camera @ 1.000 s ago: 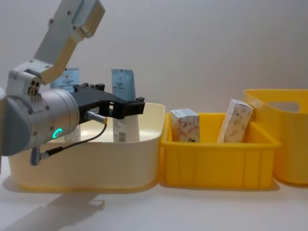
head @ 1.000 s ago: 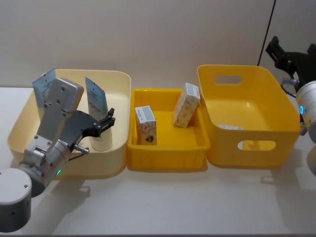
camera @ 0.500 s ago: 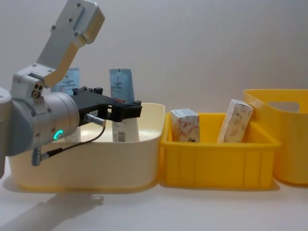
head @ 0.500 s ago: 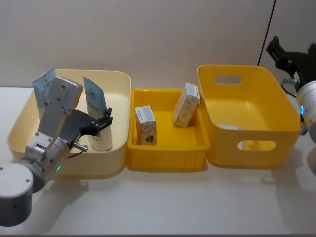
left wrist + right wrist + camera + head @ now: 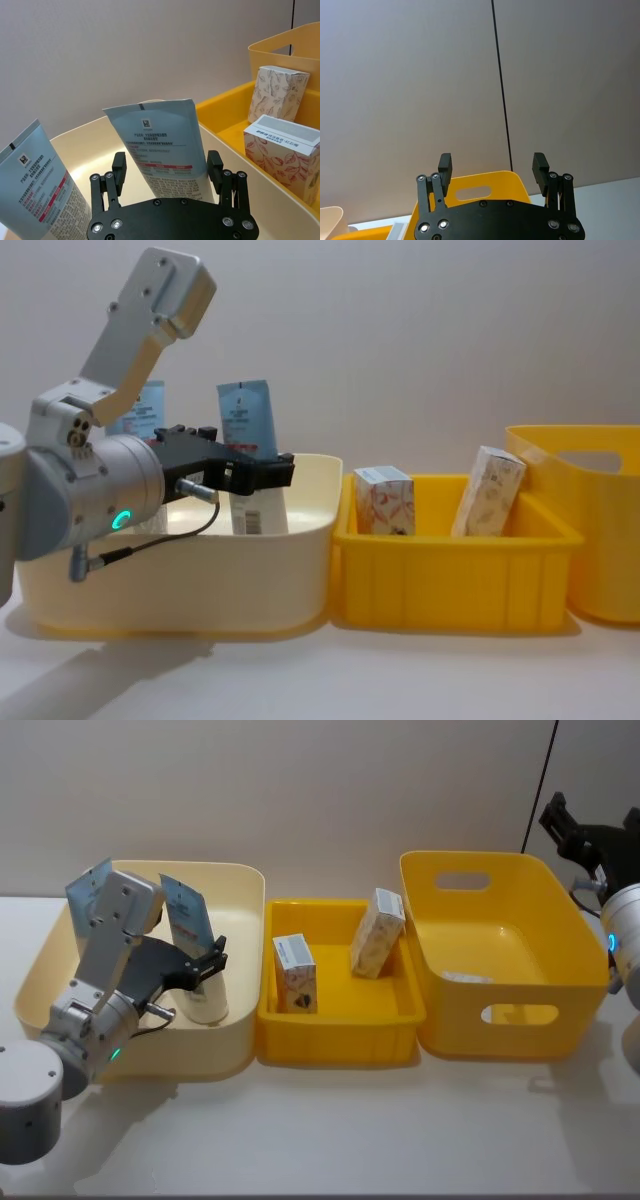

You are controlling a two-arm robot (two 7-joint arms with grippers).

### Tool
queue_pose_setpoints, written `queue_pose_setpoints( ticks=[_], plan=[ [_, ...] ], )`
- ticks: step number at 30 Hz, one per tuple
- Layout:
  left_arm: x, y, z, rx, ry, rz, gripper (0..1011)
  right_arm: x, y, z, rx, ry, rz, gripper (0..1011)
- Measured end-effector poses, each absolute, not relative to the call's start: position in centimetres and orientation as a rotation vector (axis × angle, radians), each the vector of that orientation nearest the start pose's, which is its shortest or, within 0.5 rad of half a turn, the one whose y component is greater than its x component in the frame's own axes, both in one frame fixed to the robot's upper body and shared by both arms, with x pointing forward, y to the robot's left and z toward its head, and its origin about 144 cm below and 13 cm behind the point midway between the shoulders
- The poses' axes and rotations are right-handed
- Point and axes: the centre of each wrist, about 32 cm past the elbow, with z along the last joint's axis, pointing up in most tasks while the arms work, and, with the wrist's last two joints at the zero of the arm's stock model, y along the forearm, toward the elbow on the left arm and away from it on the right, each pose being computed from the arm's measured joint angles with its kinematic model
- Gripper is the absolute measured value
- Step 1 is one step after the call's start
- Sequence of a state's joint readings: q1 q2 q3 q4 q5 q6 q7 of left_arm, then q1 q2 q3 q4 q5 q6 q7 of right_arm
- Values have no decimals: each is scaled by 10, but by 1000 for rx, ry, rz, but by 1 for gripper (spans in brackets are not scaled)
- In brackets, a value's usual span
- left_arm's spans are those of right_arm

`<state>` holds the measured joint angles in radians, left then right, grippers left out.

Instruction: Bimanual collaborative sorting of washing and personal care products

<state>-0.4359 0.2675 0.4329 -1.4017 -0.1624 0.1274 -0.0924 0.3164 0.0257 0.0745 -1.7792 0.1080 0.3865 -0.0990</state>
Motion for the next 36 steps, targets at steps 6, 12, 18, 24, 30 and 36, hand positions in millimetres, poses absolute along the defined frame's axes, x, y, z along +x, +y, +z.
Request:
queue_pose_setpoints(
  ticks=[6,12,18,24,30,36],
  plan=[
    [559,193,1222,154,-207,1132,1000,511,-257,1317,188,-33,-1696,1001],
    [563,194,1222,153,-204,1121,1000,511,-257,1317,188,-33,-1696,1001],
    [567,194,1221,149,-200,1102,1000,511,-257,1317,188,-33,-1696,1001],
    [570,193,1220,142,-199,1082,1000,511,-257,1317,188,-33,-1696,1001],
    [571,192,1220,138,-199,1070,1000,511,-257,1317,188,-33,-1696,1001],
    [571,193,1220,139,-201,1073,1000,511,-257,1317,188,-33,-1696,1001]
  ],
)
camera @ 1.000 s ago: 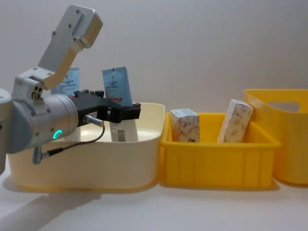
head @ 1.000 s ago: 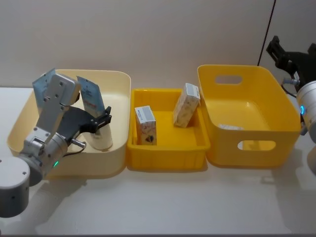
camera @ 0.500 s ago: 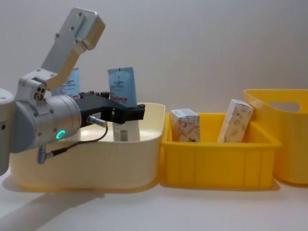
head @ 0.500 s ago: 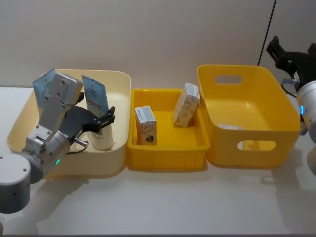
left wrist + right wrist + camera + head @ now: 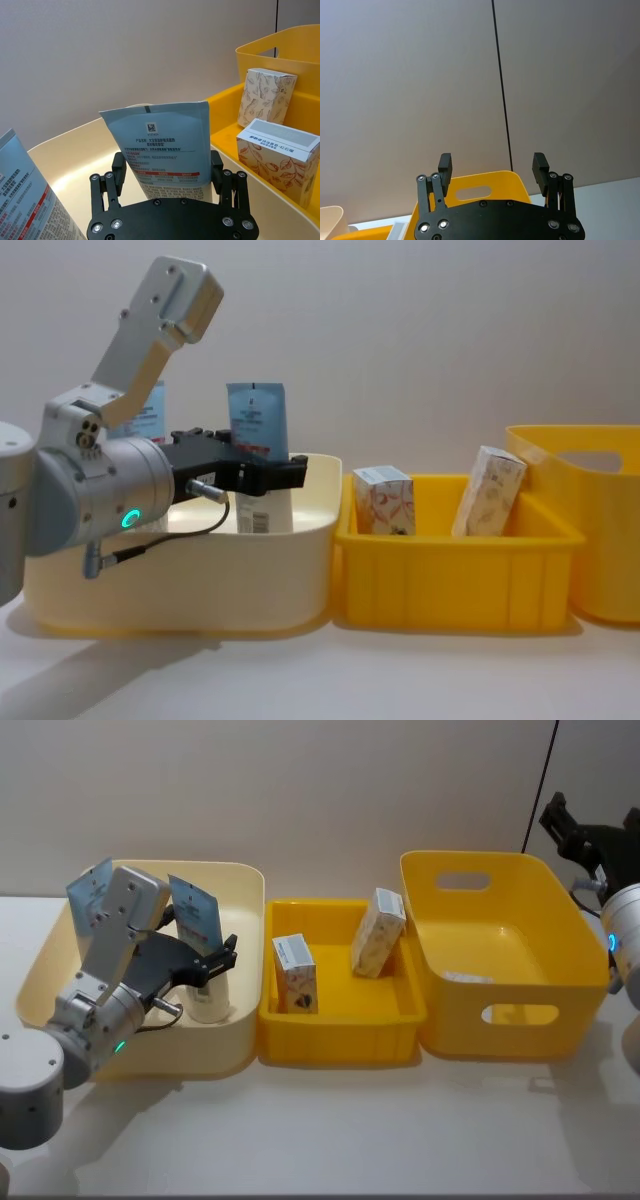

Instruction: Bimanual collaborative sorting of washing and personal care products

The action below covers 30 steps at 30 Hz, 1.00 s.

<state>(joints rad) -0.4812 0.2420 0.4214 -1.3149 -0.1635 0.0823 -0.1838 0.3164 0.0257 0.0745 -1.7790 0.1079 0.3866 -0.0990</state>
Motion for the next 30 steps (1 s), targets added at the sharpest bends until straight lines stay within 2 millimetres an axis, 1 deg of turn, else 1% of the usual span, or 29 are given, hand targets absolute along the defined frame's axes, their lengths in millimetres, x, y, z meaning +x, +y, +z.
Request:
queue_pose_setpoints(
  ticks=[13,18,21,23,24,25,26,27,28,30],
  plan=[
    [570,195,1218,143,-202,1084,992,511,-257,1317,188,-33,-1696,1001],
    [570,195,1217,143,-202,1087,908,511,-257,1317,188,-33,-1696,1001],
    [570,196,1217,143,-203,1088,880,511,-257,1317,188,-33,-1696,1001],
    [570,196,1217,143,-203,1088,832,511,-257,1317,188,-33,-1696,1001],
    [570,196,1217,143,-203,1088,780,511,-257,1317,188,-33,-1696,1001],
    [569,196,1217,143,-204,1089,780,511,-257,1317,188,-33,-1696,1001],
    [569,196,1217,142,-204,1089,738,511,-257,1317,188,-33,-1696,1001],
    [569,196,1217,142,-204,1089,722,511,-257,1317,188,-33,-1696,1001],
    [569,196,1217,142,-204,1090,659,511,-257,1317,188,-33,-1696,1001],
    [569,196,1217,142,-204,1090,627,511,-257,1317,188,-33,-1696,1001]
  ],
)
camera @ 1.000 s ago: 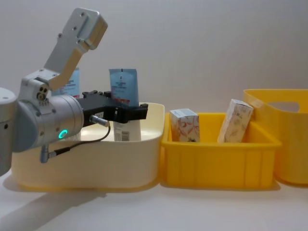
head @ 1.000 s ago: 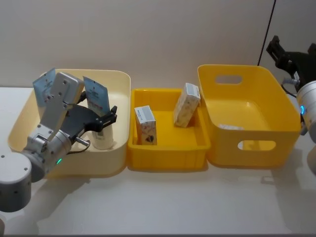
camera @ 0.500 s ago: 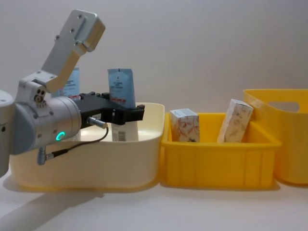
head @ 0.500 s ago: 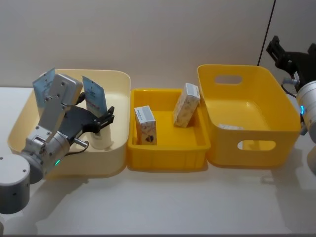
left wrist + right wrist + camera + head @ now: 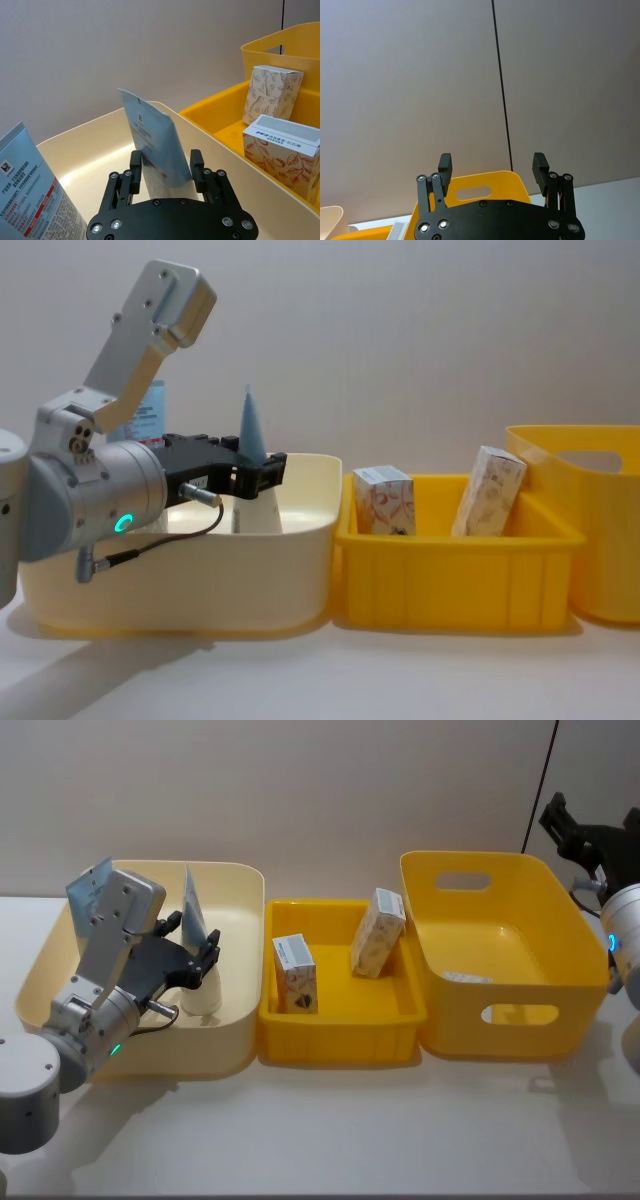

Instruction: Bimanual collaborative sorting of washing and personal care products

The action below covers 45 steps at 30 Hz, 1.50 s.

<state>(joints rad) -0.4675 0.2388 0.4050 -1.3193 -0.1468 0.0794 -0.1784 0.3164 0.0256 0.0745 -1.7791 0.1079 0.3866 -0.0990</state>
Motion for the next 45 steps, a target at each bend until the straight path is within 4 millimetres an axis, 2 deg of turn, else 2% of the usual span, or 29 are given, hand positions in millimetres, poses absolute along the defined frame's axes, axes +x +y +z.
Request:
queue_pose_setpoints(
  ticks=[2,4,5,9,30,45],
  plan=[
    [569,196,1217,142,-204,1090,541,511,-257,1317,188,-33,-1696,1001],
    [569,196,1217,142,-205,1090,500,511,-257,1317,188,-33,-1696,1001],
    [569,196,1217,142,-205,1091,440,511,-257,1317,188,-33,-1696,1001],
    [569,196,1217,142,-205,1091,366,511,-257,1317,188,-33,-1696,1001],
    [569,196,1217,143,-205,1091,229,511,-257,1317,188,-33,-1696,1001],
    [569,196,1217,143,-205,1091,227,511,-257,1317,188,-32,-1696,1001]
  ],
)
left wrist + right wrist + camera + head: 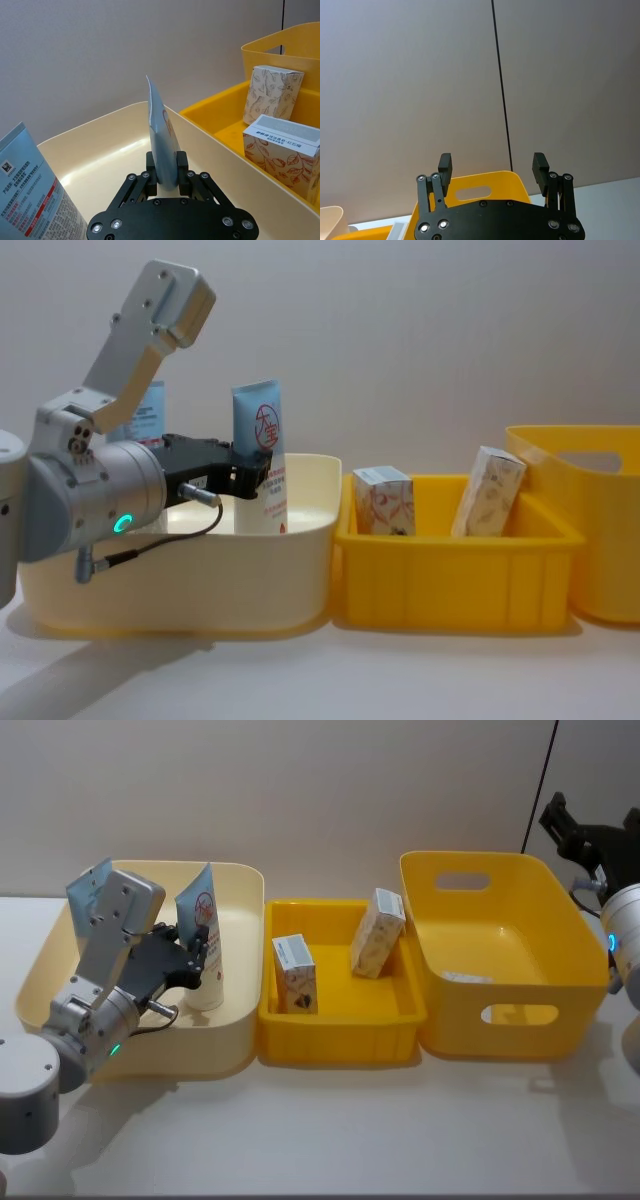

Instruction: Bimanual collaborative sorting of washing and personal care products

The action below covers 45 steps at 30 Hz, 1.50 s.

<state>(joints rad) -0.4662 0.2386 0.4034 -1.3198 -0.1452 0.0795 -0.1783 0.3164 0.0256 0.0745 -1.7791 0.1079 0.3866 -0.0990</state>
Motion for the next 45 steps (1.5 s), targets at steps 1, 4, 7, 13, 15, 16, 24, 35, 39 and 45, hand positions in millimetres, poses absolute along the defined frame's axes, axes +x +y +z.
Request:
queue_pose_setpoints(
  ticks=[1,4,7,13,15,16,24,35,39,45],
  plan=[
    [569,196,1217,143,-205,1091,227,511,-257,1317,188,-32,-1696,1001],
    [569,196,1217,143,-205,1091,227,511,-257,1317,188,-33,-1696,1001],
    [569,196,1217,143,-204,1091,227,511,-257,1317,188,-33,-1696,1001],
    [569,196,1217,143,-205,1091,226,511,-257,1317,188,-33,-1696,1001],
    [569,196,1217,143,-204,1091,227,511,-257,1317,188,-33,-1696,1001],
    [569,196,1217,143,-204,1091,226,511,-257,1317,188,-33,-1696,1001],
    [571,197,1221,146,-213,1093,226,511,-257,1317,188,-33,-1696,1001],
    [577,196,1241,128,-281,1108,226,511,-257,1317,188,-32,-1696,1001],
    [580,196,1247,118,-303,1114,226,511,-257,1317,188,-33,-1696,1001],
    [583,196,1255,99,-325,1116,226,511,-257,1317,188,-32,-1696,1001]
  ],
)
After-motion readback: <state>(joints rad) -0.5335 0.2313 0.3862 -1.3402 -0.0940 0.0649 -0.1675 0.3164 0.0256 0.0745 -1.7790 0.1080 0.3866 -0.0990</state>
